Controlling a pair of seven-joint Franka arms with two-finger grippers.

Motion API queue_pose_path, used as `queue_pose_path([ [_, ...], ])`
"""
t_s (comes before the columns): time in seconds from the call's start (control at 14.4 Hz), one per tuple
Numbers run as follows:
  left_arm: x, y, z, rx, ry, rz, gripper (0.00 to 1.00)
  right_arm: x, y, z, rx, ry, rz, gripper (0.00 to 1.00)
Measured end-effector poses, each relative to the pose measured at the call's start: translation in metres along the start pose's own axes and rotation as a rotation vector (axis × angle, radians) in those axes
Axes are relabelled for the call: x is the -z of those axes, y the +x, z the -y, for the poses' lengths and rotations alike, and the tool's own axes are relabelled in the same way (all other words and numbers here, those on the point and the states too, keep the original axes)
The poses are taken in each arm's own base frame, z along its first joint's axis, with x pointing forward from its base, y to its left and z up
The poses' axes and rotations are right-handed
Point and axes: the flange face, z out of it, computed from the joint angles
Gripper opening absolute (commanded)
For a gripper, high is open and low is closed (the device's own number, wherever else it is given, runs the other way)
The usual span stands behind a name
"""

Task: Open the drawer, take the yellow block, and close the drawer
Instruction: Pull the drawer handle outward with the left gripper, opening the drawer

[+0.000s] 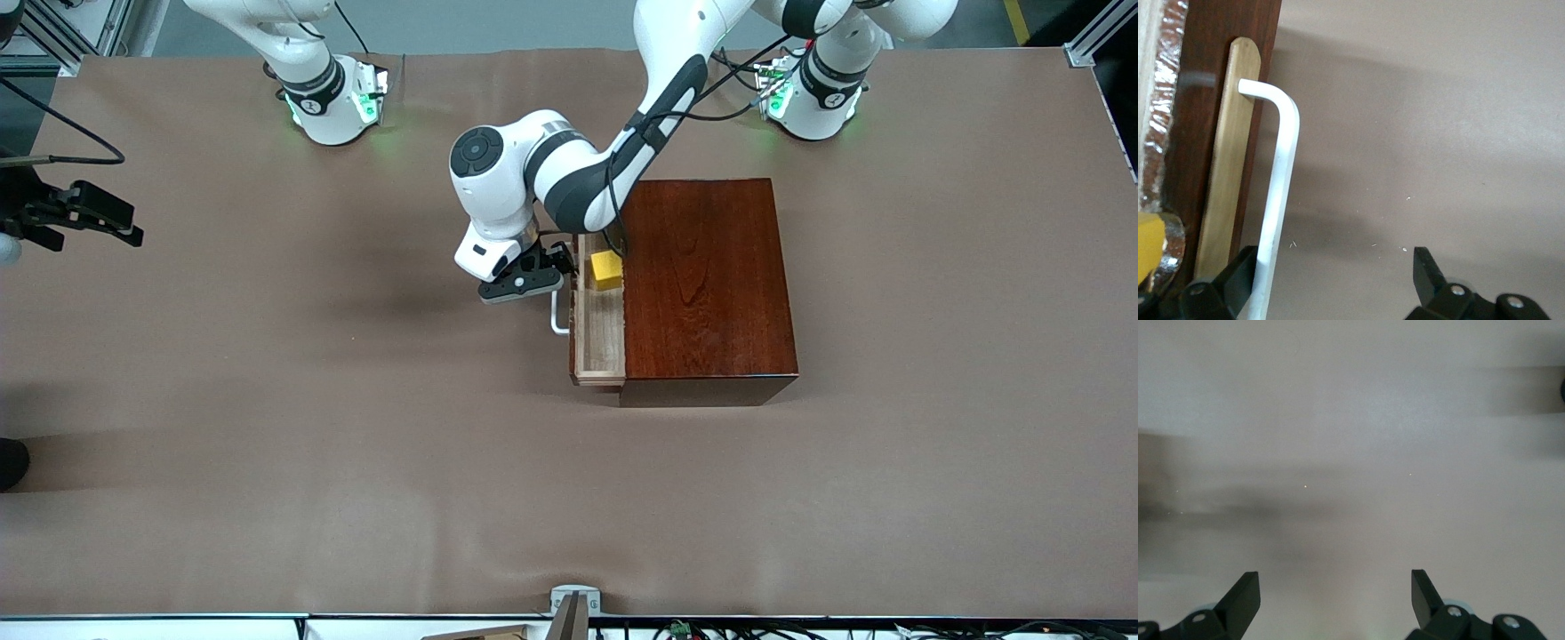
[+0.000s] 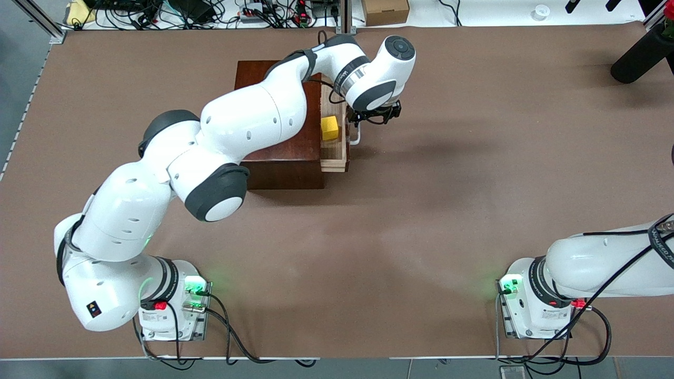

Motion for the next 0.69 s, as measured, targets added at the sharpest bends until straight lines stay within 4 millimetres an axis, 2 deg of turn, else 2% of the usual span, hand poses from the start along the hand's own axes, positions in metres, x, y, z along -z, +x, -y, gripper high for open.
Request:
queue_pose_path([
  [0.69, 0.002, -0.007, -0.0073, 0.022, -0.025, -0.026, 1.0, 0.0, 0.0, 0.0, 0.0, 0.0, 0.0, 1.0],
])
